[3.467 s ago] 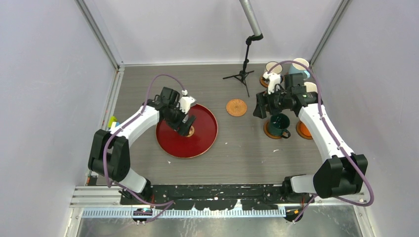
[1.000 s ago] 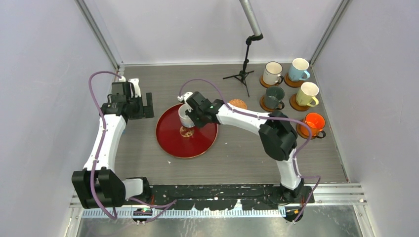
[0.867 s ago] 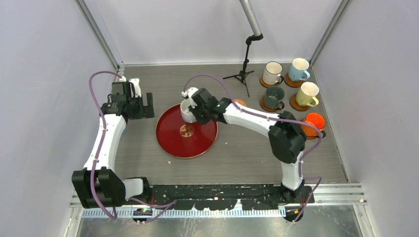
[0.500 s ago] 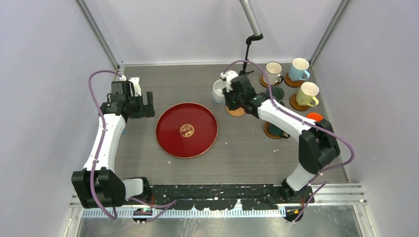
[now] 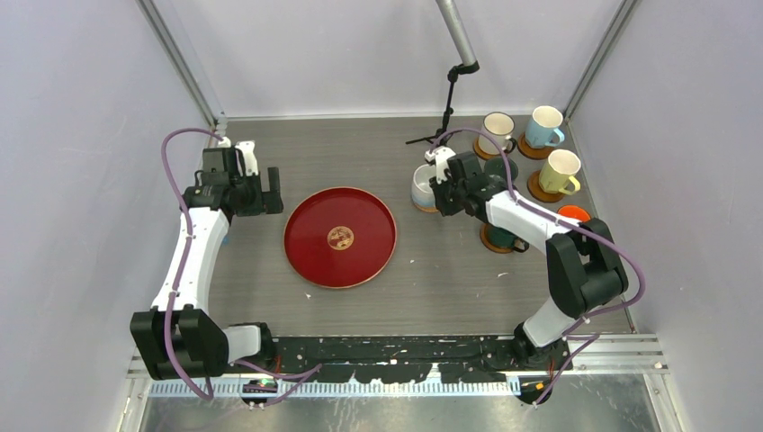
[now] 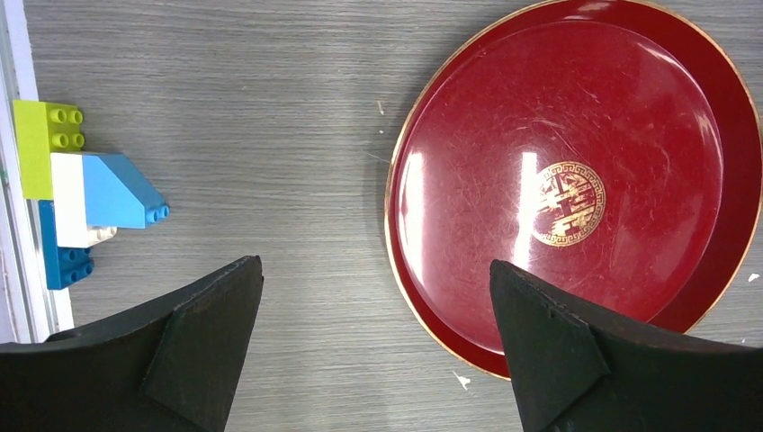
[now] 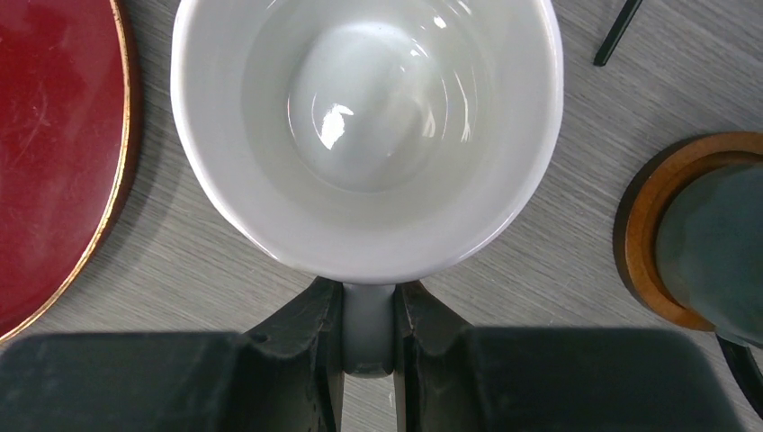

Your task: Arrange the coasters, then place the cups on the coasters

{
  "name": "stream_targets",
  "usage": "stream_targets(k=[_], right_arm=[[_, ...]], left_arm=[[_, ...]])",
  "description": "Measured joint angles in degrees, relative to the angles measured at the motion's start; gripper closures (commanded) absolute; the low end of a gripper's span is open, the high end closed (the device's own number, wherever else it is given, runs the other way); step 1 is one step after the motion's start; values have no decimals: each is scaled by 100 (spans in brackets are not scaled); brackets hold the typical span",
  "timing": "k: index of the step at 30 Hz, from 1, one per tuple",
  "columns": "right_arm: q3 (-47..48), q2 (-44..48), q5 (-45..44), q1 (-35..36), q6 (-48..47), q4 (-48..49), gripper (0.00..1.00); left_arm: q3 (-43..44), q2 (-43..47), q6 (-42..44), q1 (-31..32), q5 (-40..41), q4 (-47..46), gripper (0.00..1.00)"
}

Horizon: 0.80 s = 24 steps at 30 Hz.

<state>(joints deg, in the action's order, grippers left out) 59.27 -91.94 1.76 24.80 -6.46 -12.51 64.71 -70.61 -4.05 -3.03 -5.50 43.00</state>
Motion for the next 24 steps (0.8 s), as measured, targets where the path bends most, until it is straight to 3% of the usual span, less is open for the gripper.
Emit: stream_targets(k=[24], right_arm=[[-42,-389,262,-409,-205,479,100]], left_arm=[[0,-2,4,0,-68,-2,0]])
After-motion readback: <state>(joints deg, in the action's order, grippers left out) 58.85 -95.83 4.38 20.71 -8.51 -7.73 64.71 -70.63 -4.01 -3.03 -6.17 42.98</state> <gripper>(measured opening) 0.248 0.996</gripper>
